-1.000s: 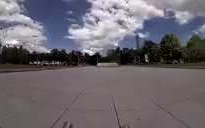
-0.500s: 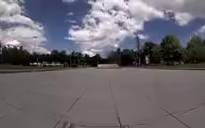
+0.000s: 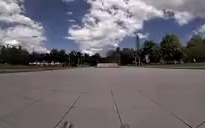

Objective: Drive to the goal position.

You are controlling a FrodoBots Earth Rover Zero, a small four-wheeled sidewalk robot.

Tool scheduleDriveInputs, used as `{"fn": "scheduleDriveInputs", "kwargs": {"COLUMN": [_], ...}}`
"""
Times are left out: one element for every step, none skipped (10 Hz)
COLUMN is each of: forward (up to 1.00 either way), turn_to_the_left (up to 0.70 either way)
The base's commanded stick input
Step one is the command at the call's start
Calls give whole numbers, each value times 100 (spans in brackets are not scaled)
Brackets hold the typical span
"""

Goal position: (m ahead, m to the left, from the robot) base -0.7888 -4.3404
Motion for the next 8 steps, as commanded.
{"fn": "scheduleDriveInputs", "kwargs": {"forward": [70,70,70,70,70,70,70,70], "turn_to_the_left": [0,0,0,0,0,0,0,0]}}
